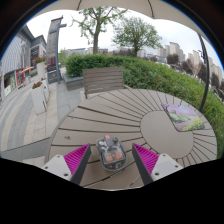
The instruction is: Arrange mouse
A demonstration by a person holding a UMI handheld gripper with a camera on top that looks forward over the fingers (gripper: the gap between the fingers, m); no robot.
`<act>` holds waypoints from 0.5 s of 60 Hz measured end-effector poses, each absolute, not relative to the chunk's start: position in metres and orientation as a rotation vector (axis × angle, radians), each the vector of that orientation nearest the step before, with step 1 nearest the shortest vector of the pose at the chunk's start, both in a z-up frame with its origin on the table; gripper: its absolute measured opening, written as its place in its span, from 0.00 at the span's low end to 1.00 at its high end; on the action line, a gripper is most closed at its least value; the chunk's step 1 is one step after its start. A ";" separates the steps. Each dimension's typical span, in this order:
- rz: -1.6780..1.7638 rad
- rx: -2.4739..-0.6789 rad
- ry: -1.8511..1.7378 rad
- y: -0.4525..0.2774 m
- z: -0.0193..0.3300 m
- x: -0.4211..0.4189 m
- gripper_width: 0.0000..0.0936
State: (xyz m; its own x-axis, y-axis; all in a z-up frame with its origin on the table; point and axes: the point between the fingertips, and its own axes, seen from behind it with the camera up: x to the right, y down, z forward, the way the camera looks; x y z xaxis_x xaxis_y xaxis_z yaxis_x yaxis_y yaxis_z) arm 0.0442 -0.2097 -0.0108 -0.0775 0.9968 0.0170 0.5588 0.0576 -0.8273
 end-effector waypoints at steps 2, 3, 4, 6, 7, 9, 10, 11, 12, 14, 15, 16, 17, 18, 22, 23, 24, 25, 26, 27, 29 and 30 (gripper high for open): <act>0.879 -1.574 -1.707 -0.208 -0.013 0.041 0.92; 0.875 -1.578 -1.706 -0.207 -0.014 0.040 0.92; 0.873 -1.581 -1.706 -0.205 -0.015 0.037 0.92; 0.868 -1.590 -1.701 -0.203 -0.016 0.035 0.92; 0.866 -1.595 -1.699 -0.202 -0.017 0.033 0.92; 0.863 -1.602 -1.697 -0.201 -0.017 0.031 0.92; 0.860 -1.605 -1.695 -0.200 -0.018 0.031 0.92; 0.859 -1.607 -1.694 -0.199 -0.019 0.030 0.92; 0.861 -1.609 -1.692 -0.199 -0.018 0.029 0.92; 0.862 -1.610 -1.693 -0.199 -0.019 0.028 0.91; 0.861 -1.608 -1.694 -0.198 -0.019 0.027 0.92; 0.859 -1.606 -1.693 -0.198 -0.018 0.026 0.92; 0.856 -1.604 -1.692 -0.198 -0.018 0.026 0.92; 0.854 -1.602 -1.690 -0.198 -0.018 0.025 0.92; 0.848 -1.603 -1.684 -0.195 -0.018 0.022 0.92; 0.847 -1.606 -1.681 -0.194 -0.018 0.021 0.92; 0.845 -1.608 -1.680 -0.194 -0.018 0.021 0.92; 0.845 -1.610 -1.678 -0.194 -0.019 0.020 0.92; 0.845 -1.613 -1.677 -0.194 -0.019 0.019 0.92; 0.845 -1.614 -1.677 -0.194 -0.019 0.019 0.92; 0.844 -1.615 -1.678 -0.194 -0.018 0.018 0.91; 0.845 -1.613 -1.680 -0.194 -0.019 0.019 0.91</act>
State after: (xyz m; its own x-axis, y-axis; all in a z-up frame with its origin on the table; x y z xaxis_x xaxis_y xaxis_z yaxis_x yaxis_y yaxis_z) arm 0.0186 -0.1942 -0.0185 -0.0298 0.9993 0.0211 0.5785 0.0345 -0.8150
